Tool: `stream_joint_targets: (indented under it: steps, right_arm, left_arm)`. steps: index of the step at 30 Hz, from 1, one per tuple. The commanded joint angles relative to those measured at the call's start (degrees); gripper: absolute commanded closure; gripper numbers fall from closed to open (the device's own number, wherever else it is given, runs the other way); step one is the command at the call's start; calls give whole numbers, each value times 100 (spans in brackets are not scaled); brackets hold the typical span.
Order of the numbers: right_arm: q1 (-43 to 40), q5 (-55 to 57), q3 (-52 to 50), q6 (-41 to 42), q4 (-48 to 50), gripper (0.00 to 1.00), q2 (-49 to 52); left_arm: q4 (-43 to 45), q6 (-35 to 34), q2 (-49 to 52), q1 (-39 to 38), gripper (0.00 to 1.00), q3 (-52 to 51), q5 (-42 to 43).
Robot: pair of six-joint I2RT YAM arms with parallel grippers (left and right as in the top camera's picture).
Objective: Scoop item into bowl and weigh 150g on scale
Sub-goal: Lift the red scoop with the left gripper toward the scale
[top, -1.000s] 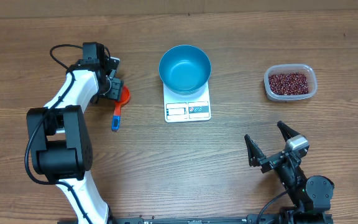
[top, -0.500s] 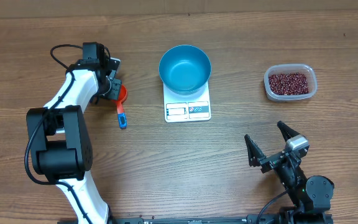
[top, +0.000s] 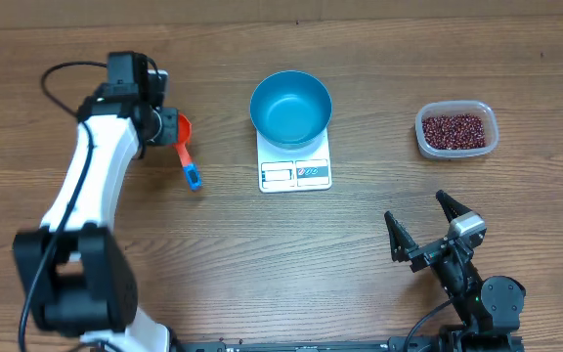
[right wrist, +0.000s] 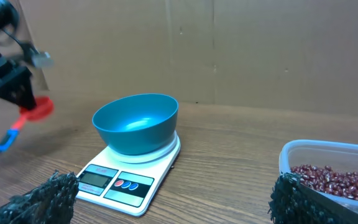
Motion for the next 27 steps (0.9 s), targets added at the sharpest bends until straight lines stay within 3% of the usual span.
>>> stream_joint_targets:
  steps: [1, 2, 6, 7, 11, 22, 27]
  right_arm:
    - [-7, 11, -46, 39, 33, 0, -46]
    - [-7, 11, -46, 39, 33, 0, -46]
    - [-7, 11, -46, 39, 33, 0, -46]
    - [-7, 11, -46, 39, 35, 0, -46]
    - [-7, 11, -46, 39, 35, 0, -46]
    - [-7, -33, 0, 186, 46, 0, -46]
    - [-9, -35, 463, 195, -669, 0, -46]
  left_arm:
    - [-341, -1576, -828, -33, 96, 63, 116]
    - [-660, -2282, -1117, -33, 96, 63, 275]
    - [-1467, -3637, -1705, -33, 96, 61, 511]
    - [-1744, -4269, -1853, -33, 96, 61, 498]
    - [-2387, -5403, -2096, -33, 96, 61, 546]
    - [-2643, -5484, -2118, -33, 96, 61, 691]
    - [-2579, -5484, -2118, -33, 96, 61, 654]
